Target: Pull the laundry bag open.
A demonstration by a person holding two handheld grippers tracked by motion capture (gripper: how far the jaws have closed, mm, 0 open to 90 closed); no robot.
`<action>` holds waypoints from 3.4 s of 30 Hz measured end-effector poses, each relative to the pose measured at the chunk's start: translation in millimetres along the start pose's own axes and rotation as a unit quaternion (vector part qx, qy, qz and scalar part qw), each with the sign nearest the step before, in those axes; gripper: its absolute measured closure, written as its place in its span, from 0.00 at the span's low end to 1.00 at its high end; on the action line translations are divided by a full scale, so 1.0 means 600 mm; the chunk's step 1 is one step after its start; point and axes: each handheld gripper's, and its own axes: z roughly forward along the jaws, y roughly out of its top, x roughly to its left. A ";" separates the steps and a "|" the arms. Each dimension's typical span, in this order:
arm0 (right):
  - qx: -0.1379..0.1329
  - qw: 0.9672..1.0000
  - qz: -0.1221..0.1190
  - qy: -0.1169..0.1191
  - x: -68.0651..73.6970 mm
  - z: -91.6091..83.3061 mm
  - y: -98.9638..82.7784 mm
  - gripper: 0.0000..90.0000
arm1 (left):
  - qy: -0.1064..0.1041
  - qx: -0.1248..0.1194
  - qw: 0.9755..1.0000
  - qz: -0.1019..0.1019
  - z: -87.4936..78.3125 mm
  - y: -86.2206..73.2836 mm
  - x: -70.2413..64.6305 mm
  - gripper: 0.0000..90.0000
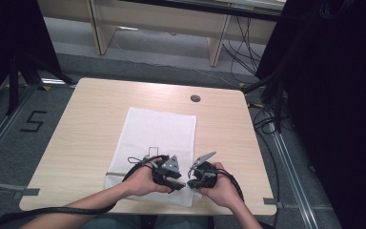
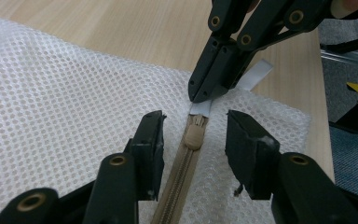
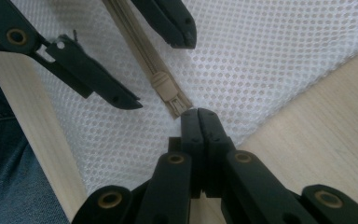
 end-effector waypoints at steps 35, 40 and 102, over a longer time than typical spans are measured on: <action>-0.001 1.000 0.013 -0.003 -0.001 0.002 0.000 1.00 | -0.003 0.042 0.998 0.038 0.029 0.021 -0.004 0.90; 0.000 1.000 0.013 -0.005 0.001 0.002 0.001 1.00 | -0.006 0.039 0.998 0.043 0.029 0.021 -0.001 0.91; 0.003 1.000 0.014 -0.008 0.007 0.004 0.000 1.00 | -0.040 0.049 0.996 0.057 0.014 0.017 0.008 0.93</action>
